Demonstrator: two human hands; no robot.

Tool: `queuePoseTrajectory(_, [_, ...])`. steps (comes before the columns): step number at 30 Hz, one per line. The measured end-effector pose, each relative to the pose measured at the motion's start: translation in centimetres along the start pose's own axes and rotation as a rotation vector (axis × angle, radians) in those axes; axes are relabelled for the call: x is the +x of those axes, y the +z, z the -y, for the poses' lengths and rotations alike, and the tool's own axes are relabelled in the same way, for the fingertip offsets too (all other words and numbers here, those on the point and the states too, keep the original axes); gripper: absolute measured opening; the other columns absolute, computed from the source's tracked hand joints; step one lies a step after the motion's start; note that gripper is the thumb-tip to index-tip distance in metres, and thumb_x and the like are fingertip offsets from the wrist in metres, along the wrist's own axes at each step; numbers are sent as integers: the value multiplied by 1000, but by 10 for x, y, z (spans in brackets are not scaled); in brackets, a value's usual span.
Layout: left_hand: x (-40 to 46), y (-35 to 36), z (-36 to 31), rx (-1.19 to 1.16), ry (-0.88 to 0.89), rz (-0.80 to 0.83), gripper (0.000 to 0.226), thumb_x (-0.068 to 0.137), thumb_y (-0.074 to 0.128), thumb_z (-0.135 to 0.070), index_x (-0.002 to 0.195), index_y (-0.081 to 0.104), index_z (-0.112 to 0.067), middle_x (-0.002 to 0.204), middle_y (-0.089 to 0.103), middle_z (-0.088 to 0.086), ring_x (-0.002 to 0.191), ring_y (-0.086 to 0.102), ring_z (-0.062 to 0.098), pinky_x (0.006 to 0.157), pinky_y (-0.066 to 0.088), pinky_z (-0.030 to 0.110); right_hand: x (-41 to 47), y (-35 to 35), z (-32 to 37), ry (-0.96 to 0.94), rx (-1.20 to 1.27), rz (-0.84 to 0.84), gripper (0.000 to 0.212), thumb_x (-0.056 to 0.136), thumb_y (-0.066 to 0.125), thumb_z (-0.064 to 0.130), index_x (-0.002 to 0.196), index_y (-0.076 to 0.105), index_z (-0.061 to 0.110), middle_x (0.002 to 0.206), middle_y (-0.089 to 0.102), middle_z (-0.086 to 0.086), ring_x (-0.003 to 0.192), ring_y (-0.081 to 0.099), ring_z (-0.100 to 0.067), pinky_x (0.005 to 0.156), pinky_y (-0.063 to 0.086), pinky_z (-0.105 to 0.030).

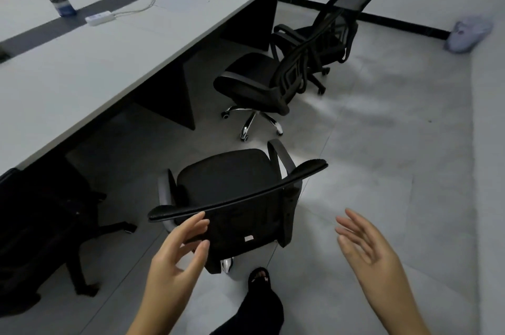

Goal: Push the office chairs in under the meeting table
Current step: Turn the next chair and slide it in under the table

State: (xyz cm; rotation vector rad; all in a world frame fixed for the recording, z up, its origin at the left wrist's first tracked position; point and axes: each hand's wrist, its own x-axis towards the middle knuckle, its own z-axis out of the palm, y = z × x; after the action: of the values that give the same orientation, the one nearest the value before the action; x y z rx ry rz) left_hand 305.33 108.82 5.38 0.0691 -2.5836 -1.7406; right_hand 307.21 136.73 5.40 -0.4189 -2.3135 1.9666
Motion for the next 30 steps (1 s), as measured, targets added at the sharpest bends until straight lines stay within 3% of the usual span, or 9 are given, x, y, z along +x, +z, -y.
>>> queuePoseTrajectory(5, [45, 15, 0, 16, -40, -58, 50, 86, 60, -3, 111, 57, -46, 112, 61, -21, 99, 61, -2, 78, 45, 2, 68, 1, 10, -39, -49, 57, 43, 86, 59, 9, 110, 51, 43, 114, 62, 14, 104, 58, 3, 83, 45, -5])
queuePoseTrajectory(10, [65, 13, 8, 162, -111, -121, 52, 85, 62, -9, 115, 48, -49, 106, 64, -21, 104, 55, -8, 81, 46, 6, 123, 16, 12, -101, -318, 249, 45, 85, 61, 17, 123, 48, 38, 120, 56, 18, 111, 52, 3, 96, 39, -21])
queuePoseTrajectory(13, [67, 12, 24, 322, -171, -56, 43, 82, 65, -37, 114, 43, -55, 110, 58, -30, 110, 49, -8, 88, 40, 14, 152, 29, -1, -219, -592, 440, 52, 85, 61, 29, 133, 41, 32, 127, 42, 20, 120, 36, 1, 106, 29, -28])
queuePoseTrajectory(16, [69, 18, 35, 590, -164, 66, 55, 74, 46, -64, 122, 51, -39, 118, 54, -22, 113, 46, -4, 100, 37, 22, 176, 41, -28, -404, -902, 626, 58, 81, 63, 41, 133, 43, 29, 127, 44, 19, 123, 37, -1, 113, 23, -37])
queuePoseTrajectory(18, [77, 25, 41, 852, -71, 95, 52, 72, 58, -58, 117, 59, -32, 113, 63, -16, 107, 55, 2, 99, 42, 29, 192, 47, -41, -547, -1054, 688, 61, 62, 79, 35, 119, 58, 26, 114, 63, 14, 109, 58, -8, 100, 41, -37])
queuePoseTrajectory(19, [83, 28, 43, 941, -51, 102, 47, 68, 71, -49, 111, 64, -31, 106, 69, -14, 100, 62, 5, 94, 47, 31, 200, 49, -42, -580, -1082, 697, 61, 50, 85, 28, 108, 65, 25, 101, 70, 12, 94, 66, -11, 85, 51, -34])
queuePoseTrajectory(22, [106, 37, 48, 979, -129, 76, 43, 48, 86, -18, 87, 72, -32, 84, 75, -15, 79, 71, 8, 72, 55, 27, 220, 55, -42, -631, -1110, 697, 53, 34, 90, 18, 83, 73, 25, 73, 73, 12, 59, 67, -11, 46, 52, -24])
queuePoseTrajectory(25, [122, 44, 49, 1028, -147, 25, 44, 39, 82, -5, 72, 75, -33, 73, 75, -17, 69, 71, 5, 62, 55, 19, 241, 57, -45, -708, -1122, 745, 44, 37, 90, 18, 76, 74, 29, 66, 72, 13, 50, 64, -9, 38, 47, -20])
queuePoseTrajectory(30, [136, 56, 53, 990, -203, -109, 38, 48, 84, -5, 74, 76, -32, 73, 76, -15, 70, 72, 6, 60, 56, 21, 293, 79, -37, -816, -1195, 781, 37, 40, 87, 18, 71, 72, 31, 54, 67, 10, 42, 60, -11, 32, 39, -20])
